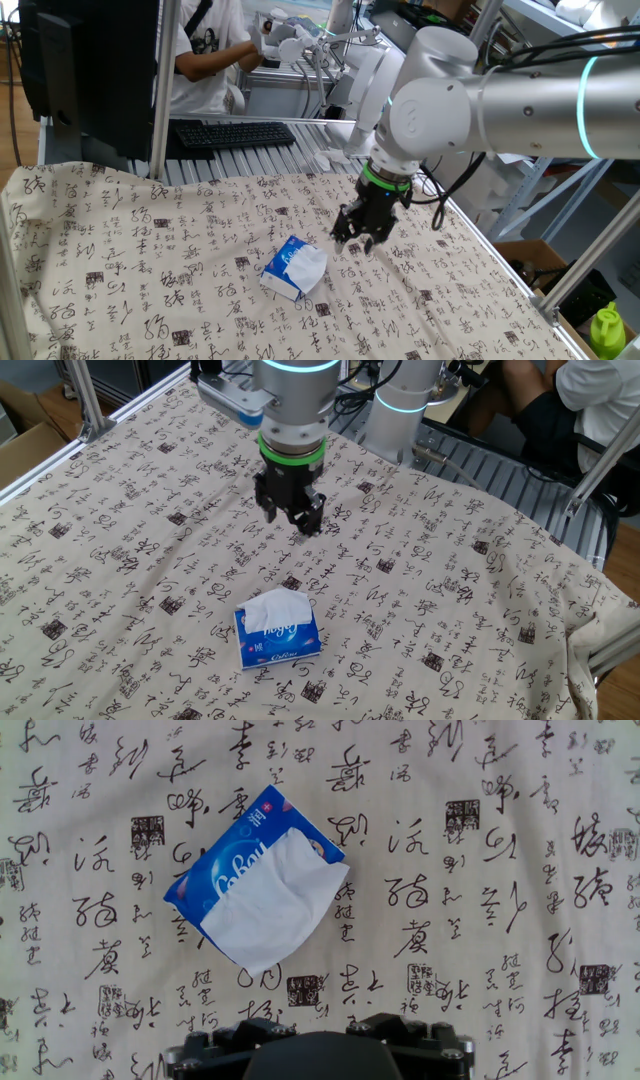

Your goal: Pull out a napkin

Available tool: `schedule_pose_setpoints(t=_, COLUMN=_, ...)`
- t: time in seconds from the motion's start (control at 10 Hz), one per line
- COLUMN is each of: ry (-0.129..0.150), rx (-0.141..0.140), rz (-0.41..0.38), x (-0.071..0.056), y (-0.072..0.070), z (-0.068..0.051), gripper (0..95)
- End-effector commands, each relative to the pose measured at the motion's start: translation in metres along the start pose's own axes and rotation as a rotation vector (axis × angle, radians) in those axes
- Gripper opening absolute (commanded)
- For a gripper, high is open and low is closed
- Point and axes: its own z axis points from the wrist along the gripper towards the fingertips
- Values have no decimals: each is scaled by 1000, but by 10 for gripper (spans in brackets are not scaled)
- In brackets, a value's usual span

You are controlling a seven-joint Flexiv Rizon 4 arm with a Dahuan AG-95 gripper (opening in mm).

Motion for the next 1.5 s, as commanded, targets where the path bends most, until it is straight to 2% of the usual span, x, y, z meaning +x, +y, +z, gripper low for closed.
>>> schedule_pose_setpoints(t=0.1, ry=12, rx=-10, rz=134, x=1, y=0, z=0, gripper=0)
schedule_pose_setpoints(t=0.8, ry=17, rx=-8, rz=135, x=1, y=0, z=0, gripper=0)
schedule_pose_setpoints(t=1.0, ry=19, rx=-15, rz=136, x=1, y=0, z=0, gripper=0)
schedule_pose_setpoints(t=1.2, ry=26, rx=-54, rz=148, x=0, y=-1, z=0, gripper=0)
schedule_pose_setpoints(t=1.3, ry=31, rx=-96, rz=162, x=-1, y=-2, z=2, gripper=0)
schedule_pose_setpoints(t=1.5, ry=37, rx=-122, rz=165, x=-4, y=-3, z=4, gripper=0)
